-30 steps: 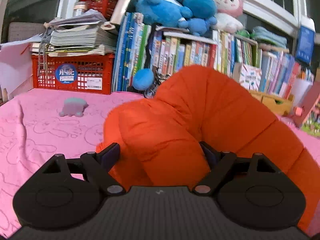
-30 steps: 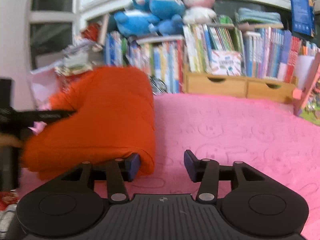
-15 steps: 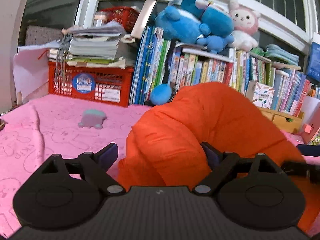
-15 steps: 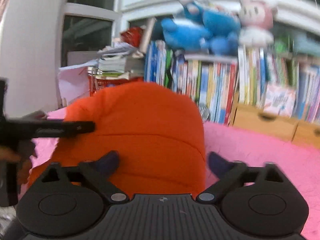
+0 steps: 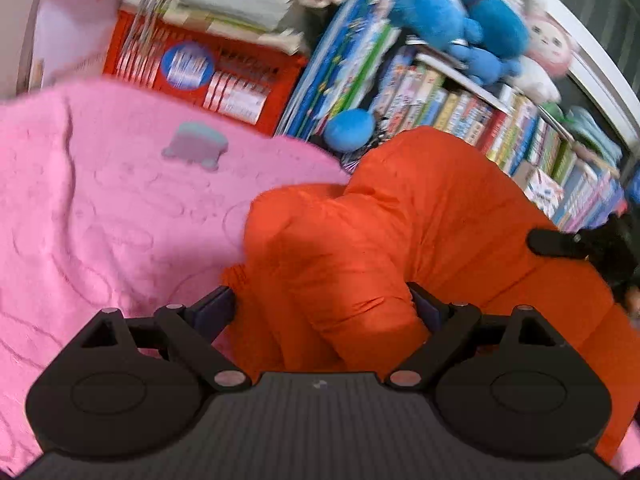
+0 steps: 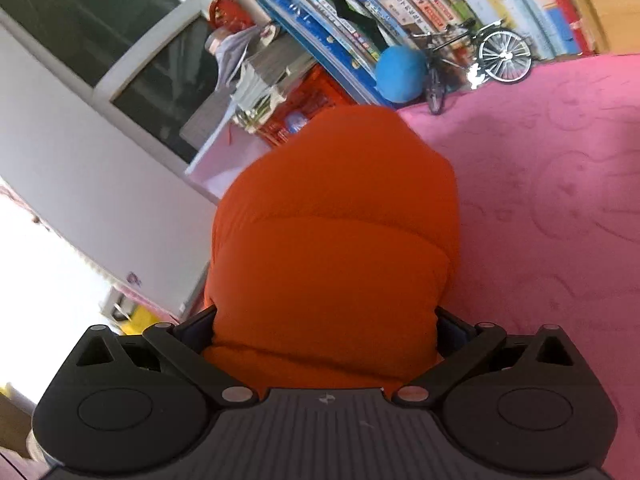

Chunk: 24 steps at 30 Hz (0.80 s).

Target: Fold clothes

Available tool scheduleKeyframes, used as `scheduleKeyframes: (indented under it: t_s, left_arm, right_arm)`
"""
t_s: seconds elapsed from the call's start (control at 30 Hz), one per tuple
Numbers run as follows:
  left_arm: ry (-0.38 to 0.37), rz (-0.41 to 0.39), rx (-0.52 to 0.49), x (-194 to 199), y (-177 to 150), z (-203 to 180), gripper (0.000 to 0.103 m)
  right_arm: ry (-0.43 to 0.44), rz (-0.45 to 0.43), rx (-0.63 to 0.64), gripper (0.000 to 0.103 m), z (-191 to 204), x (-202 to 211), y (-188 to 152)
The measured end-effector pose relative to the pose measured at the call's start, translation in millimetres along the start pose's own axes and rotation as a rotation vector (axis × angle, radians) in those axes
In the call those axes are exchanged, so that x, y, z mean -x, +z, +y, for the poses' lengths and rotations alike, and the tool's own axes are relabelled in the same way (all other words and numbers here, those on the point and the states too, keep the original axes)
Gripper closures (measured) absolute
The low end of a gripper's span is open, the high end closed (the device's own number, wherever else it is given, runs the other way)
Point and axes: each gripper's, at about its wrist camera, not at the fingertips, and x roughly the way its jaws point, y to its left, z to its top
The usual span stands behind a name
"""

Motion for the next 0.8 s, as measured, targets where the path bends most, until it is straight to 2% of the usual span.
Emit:
scheduleKeyframes:
  t_s: [0.07,0.13,0.2,0.33,0.43,0.53,0.6,0.67,0.77,0.8]
  left_arm:
    - [-0.011,0.022,0.037,-8,5,8,0.011]
    - [-0.007,0.045,-0.021,-18,13,0,0.011]
    - [-0.026,0.067,-0.096,-35,20,-17,0.011]
    - [-0.115,0.11,-0.262,-79,37,-73,0.011]
    - [-0.187,0.147,-0.325,-105,38,-115,0.011]
    - [-0.199,0.126,-0.381,-103,26,-146,0.011]
    - [-0.172,0.075,-0.428,-87,17,-155,0.011]
    - [-0.134,0.03,-0.475,-73,11,-158,0.011]
    - [-0.073,-0.034,-0.519,-45,12,-158,0.012]
    - [-0.062,-0.062,-0.533,-37,13,-159,0.012]
  right_arm:
    - [-0.003,0.004,-0.026,0.002,-3,-10,-2]
    - [-0.036,-0.049,0.046,0.013,4,-3,-12]
    - [-0.054,-0.112,0.006,0.024,-2,16,-25]
    - [-0.084,-0.244,-0.108,0.025,-23,57,-50]
    - [-0.092,-0.356,-0.238,0.024,-52,91,-66]
    - [-0.116,-0.43,-0.305,0.018,-72,120,-79]
    - [-0.114,-0.445,-0.316,0.016,-78,131,-84]
    - [-0.137,-0.451,-0.296,0.01,-76,141,-88]
    - [-0.2,-0.484,-0.232,0.008,-64,154,-91]
    - [-0.273,-0.504,-0.164,0.008,-51,159,-96]
